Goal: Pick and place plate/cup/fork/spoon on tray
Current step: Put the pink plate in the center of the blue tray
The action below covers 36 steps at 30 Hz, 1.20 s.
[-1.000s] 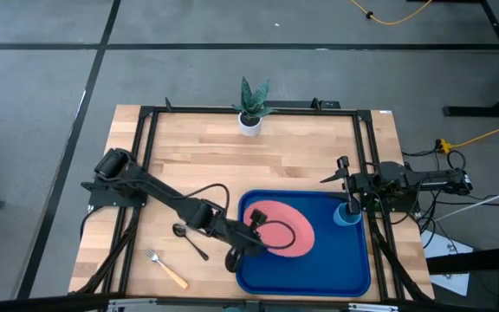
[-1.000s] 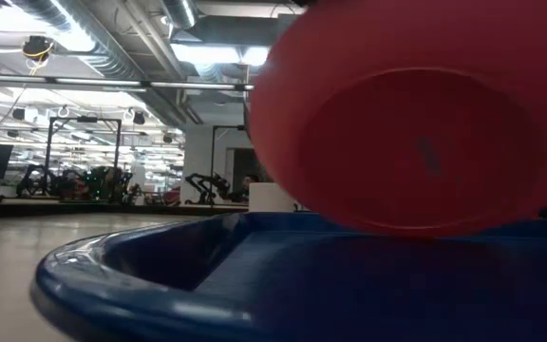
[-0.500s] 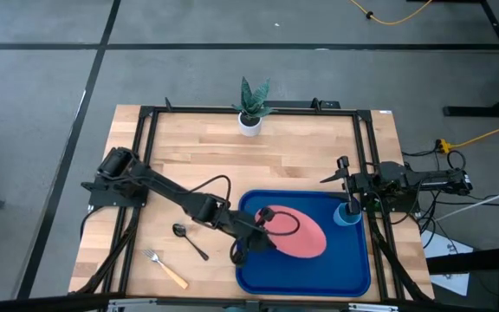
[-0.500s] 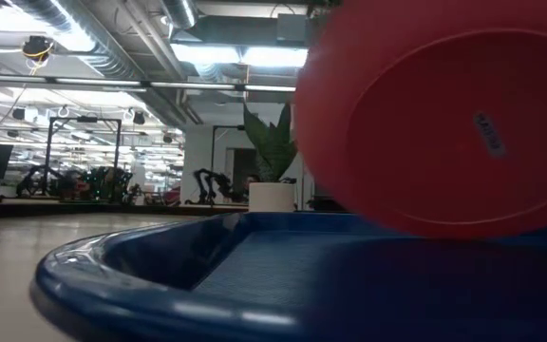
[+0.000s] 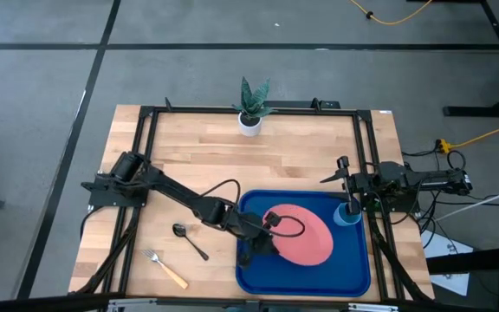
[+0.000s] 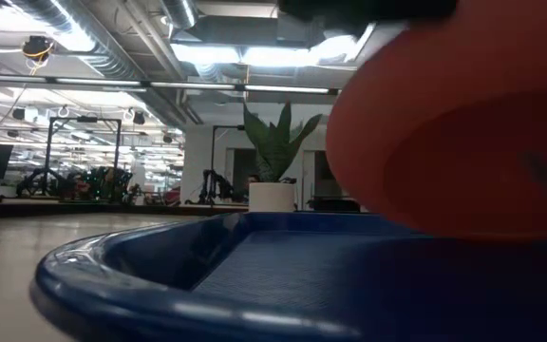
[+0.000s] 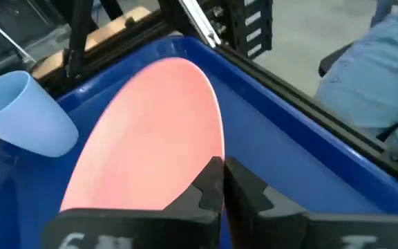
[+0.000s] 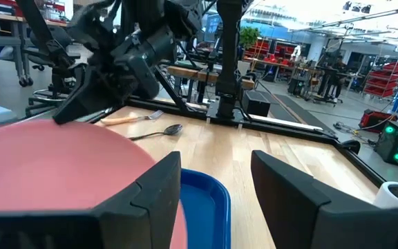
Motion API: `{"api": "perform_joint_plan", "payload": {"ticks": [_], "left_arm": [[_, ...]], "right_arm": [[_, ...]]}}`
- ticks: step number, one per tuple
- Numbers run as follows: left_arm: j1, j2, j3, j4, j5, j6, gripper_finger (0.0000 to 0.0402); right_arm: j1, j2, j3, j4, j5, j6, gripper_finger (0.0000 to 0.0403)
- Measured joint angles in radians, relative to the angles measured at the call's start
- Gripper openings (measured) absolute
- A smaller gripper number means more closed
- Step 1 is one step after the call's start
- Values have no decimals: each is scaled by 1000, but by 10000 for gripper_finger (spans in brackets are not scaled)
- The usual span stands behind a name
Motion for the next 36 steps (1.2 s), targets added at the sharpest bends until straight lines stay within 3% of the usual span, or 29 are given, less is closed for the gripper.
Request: {"api": "perform_joint_plan", "payload": {"ticks": [4,22,26,31,36], "left_arm": [[-2,6,5,75,0,0,13],[-13,7,5,78,-13,44,27],[-13,-38,4,-55,-24,27,27],[-7,-139,5,-362,-147,-95,28],[33,-130,3,-549,-193,-180,28]], "right_arm": [[0,0,0,0,0,0,182],[0,0,0,0,0,0,182],[0,0,0,0,0,0,182],[0,0,0,0,0,0,182],[0,0,0,0,0,0,182]]}}
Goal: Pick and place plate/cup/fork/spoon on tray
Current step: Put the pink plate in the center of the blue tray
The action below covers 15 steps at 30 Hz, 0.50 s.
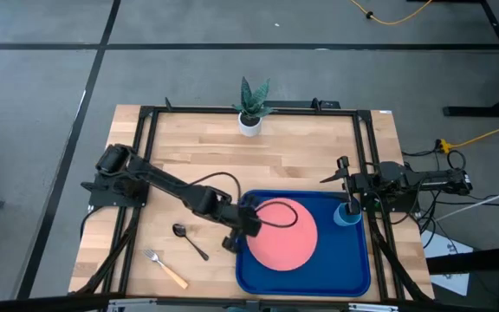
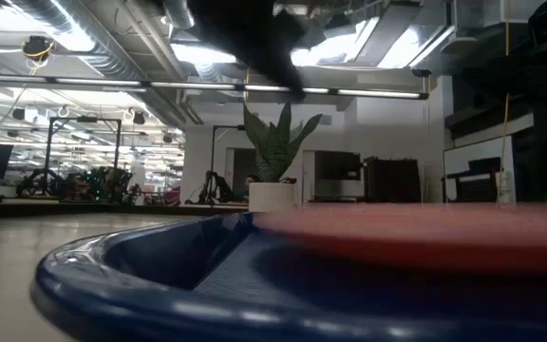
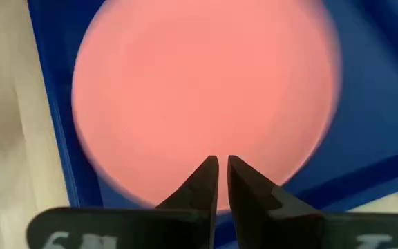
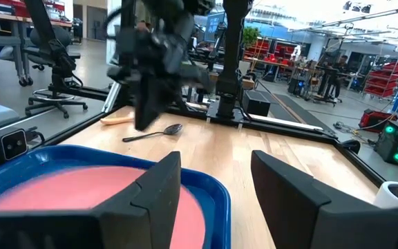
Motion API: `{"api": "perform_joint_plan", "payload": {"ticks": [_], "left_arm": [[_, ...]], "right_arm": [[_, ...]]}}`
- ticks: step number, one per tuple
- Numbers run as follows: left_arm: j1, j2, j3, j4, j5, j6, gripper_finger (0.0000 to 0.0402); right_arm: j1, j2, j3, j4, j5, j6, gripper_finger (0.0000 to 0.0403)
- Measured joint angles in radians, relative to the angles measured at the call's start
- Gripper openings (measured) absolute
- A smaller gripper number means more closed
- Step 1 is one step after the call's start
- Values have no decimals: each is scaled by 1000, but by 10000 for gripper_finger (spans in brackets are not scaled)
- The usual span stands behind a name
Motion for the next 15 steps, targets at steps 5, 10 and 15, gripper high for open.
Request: {"api": "perform_joint_plan", "payload": {"ticks": [5,10,15], "left_arm": [[53,67,0,-37,28,-4,28],[90,111,3,-43,32,-4,28],[88,129,1,-90,32,-4,28]], "right_arm": [[0,-1,0,0,0,0,182],[0,-1,0,0,0,0,182],[0,1,0,1,0,0,182]]}}
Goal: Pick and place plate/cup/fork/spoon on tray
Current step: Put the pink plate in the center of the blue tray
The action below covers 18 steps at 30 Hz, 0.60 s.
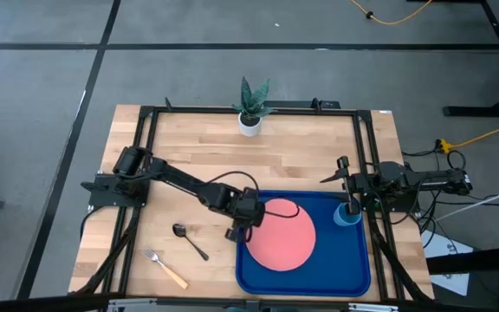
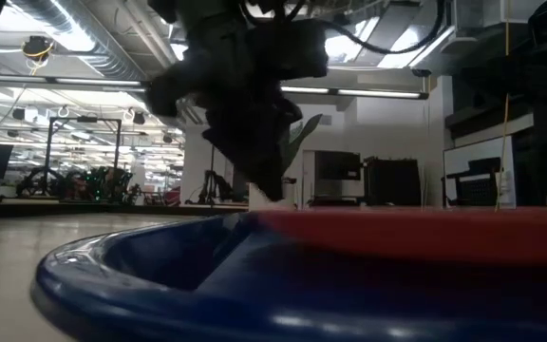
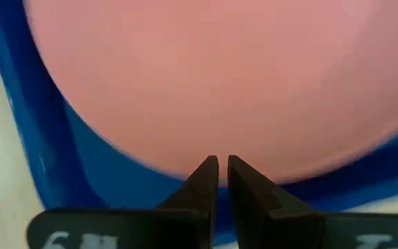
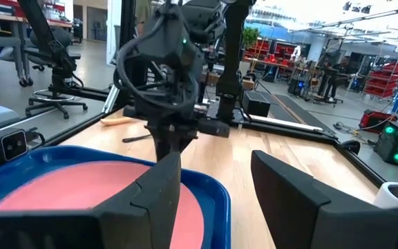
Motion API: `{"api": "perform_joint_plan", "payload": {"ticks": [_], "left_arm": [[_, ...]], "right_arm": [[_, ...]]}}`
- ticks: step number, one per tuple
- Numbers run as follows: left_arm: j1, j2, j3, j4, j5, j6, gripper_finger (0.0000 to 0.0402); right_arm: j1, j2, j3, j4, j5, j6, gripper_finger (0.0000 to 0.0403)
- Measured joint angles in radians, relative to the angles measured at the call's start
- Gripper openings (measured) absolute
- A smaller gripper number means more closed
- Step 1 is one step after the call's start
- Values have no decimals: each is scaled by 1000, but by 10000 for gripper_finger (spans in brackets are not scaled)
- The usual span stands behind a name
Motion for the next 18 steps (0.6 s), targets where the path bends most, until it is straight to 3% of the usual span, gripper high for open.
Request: {"api": "perform_joint_plan", "payload": {"ticks": [18], "left_arm": [[26,-2,-49,-47,-8,2,28]], "right_arm": [[0,-1,0,-2,0,0,182]]}}
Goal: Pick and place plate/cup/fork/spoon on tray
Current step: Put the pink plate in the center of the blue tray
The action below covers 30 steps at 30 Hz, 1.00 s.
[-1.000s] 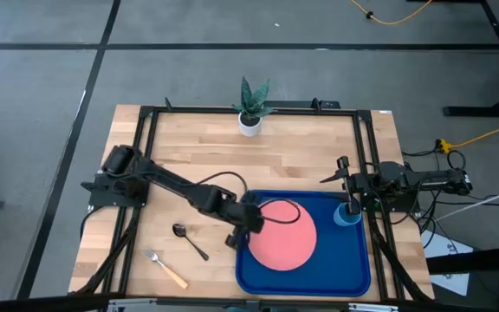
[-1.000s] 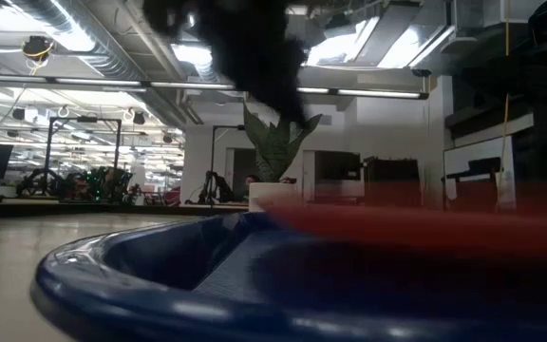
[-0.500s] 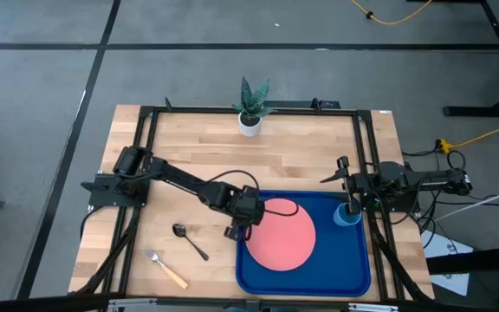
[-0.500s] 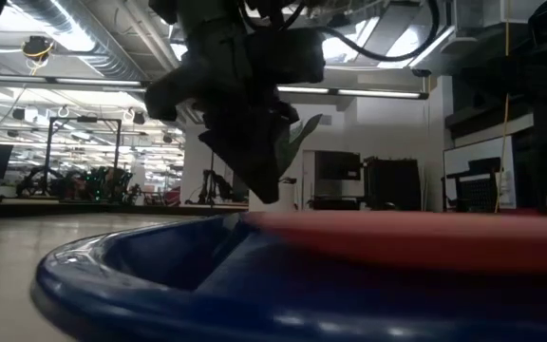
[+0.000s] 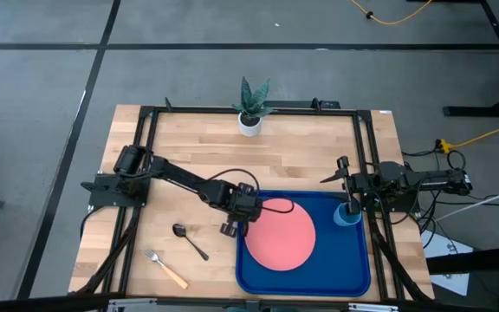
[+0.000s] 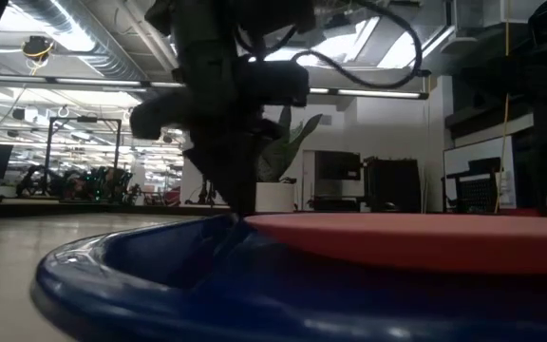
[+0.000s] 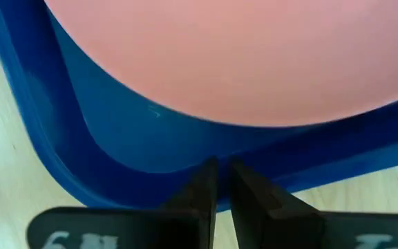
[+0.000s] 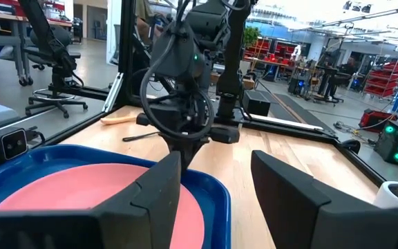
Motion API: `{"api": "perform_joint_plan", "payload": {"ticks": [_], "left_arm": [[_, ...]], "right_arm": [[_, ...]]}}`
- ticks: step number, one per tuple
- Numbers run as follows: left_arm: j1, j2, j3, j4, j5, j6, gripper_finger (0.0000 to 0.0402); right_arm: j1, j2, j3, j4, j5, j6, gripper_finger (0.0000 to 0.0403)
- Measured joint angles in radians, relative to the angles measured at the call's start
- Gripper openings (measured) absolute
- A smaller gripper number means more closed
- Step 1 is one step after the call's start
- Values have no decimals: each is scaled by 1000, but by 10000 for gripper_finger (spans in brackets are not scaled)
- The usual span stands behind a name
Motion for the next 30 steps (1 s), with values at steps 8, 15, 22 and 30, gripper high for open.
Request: {"api": "perform_joint_plan", "payload": {"ticks": [8,15,22,30], "left_arm": [[-25,-1,-13,68,13,-18,28],[-38,-1,-13,137,61,-17,28],[-41,-1,-13,142,63,-25,28],[-41,-1,-13,106,60,-28,28]], "right_arm": [[0,0,0,0,0,0,182],[0,0,0,0,0,0,182],[0,0,0,0,0,0,182],[0,0,0,0,0,0,182]]}}
